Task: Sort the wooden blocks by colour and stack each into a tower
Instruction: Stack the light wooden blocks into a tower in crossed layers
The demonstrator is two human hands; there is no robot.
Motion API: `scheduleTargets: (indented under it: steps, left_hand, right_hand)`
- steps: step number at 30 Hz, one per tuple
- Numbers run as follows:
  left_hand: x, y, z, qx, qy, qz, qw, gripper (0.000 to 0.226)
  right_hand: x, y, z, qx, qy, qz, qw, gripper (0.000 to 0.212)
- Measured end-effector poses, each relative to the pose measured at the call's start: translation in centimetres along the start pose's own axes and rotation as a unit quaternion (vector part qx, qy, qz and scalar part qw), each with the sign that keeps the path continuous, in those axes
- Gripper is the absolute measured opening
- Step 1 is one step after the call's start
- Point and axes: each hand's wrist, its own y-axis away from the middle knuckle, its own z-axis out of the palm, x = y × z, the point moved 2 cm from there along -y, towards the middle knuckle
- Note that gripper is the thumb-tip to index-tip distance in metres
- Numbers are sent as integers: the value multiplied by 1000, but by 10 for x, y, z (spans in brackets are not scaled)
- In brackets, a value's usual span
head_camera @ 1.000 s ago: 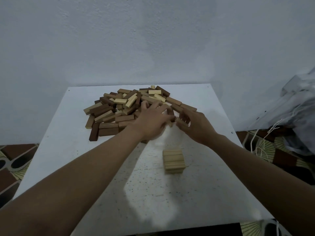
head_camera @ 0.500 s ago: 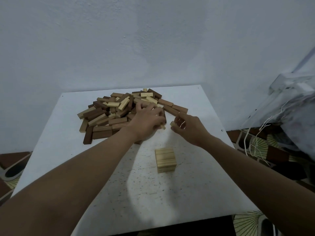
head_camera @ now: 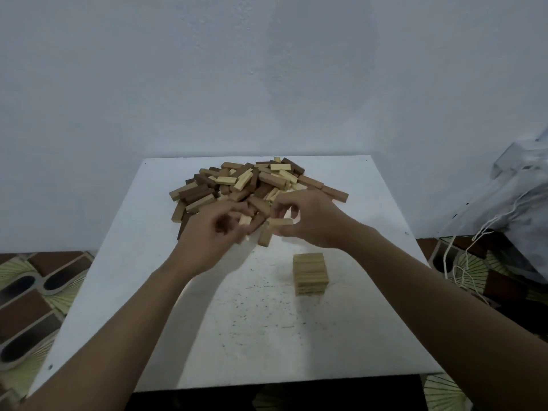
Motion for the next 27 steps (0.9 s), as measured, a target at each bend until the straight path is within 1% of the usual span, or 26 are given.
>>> scheduleTargets:
  steps: [3, 5, 7, 8, 9, 11, 13, 14, 17, 19, 21, 22, 24, 27]
  left_hand:
    - [-26, 33, -4, 0, -26, -57, 998, 18]
    - [-42, 50, -3, 7, -52, -74, 996, 20]
    - [-52, 62, -4, 13, -66, -73, 995, 28]
    - [-55, 67, -4, 16, -70, -68, 995, 30]
    - [-58, 71, -4, 22, -76, -64, 995, 26]
    - [-63, 77, -3, 36, -84, -59, 994, 12]
    - [-69, 82, 0, 41, -93, -44, 994, 8]
    - [-71, 83, 2, 40, -104, -31, 993, 12]
    - [-79, 83, 5, 53, -121, -16, 991, 28]
    - [-82, 77, 3, 66, -102, -12, 993, 28]
    - [-85, 67, 1, 76, -91, 3, 993, 24]
    - [-88, 61, -1, 86, -97, 6, 991, 23]
    - [-95, 48, -6, 114, -132, 1, 985, 26]
    - [-104, 35, -8, 134, -190, -2, 973, 31]
  right_hand:
    - [-29, -1, 24, -65, 55, -39, 996, 18]
    - [-44, 1, 41, -113, 94, -40, 988, 17]
    - [-56, 1, 59, -149, 152, -38, 976, 14]
    - [-60, 1, 67, -159, 181, -38, 970, 16]
    - [-64, 1, 76, -166, 202, -36, 965, 19]
    - [-68, 3, 91, -176, 229, -28, 957, 17]
    - [-69, 7, 102, -183, 257, -34, 948, 17]
    - [-69, 10, 105, -185, 261, -35, 947, 20]
    - [-65, 12, 108, -173, 224, -30, 958, 31]
    - [-61, 8, 100, -147, 192, -22, 970, 35]
    - [-56, -2, 85, -109, 172, -11, 979, 30]
    - [-53, -9, 75, -89, 171, -5, 981, 24]
    - [-42, -25, 57, -57, 178, 26, 982, 4]
    - [-15, -45, 33, -15, 217, 91, 972, 16]
